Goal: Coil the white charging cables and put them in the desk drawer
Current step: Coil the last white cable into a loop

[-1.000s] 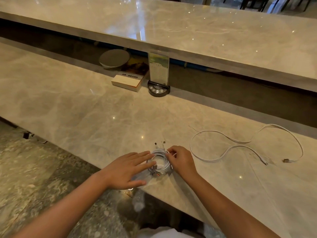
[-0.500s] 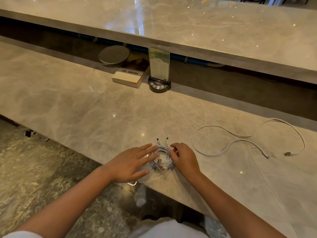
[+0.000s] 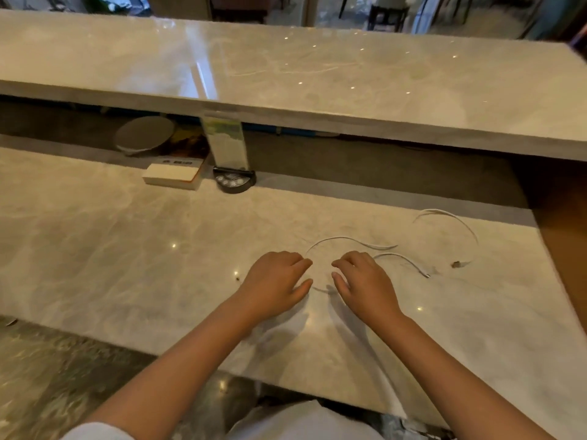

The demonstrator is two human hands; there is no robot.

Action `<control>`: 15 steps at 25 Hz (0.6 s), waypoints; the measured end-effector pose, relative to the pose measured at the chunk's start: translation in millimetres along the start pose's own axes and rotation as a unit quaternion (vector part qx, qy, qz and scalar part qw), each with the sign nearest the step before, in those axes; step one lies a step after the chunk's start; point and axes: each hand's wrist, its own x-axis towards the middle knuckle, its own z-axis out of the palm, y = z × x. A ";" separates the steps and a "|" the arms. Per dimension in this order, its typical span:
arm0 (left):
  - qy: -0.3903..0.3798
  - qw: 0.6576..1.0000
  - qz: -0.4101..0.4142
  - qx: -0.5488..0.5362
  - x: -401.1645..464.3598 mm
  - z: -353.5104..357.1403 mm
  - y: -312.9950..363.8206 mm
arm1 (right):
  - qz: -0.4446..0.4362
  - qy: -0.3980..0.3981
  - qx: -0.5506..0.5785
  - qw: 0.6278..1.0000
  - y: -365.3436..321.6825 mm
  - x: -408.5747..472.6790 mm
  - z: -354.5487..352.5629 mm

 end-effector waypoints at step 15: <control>-0.104 0.989 -0.106 0.001 84.4 95.8 73.2 | 0.242 -0.117 -0.141 0.953 203.7 -48.1 -50.6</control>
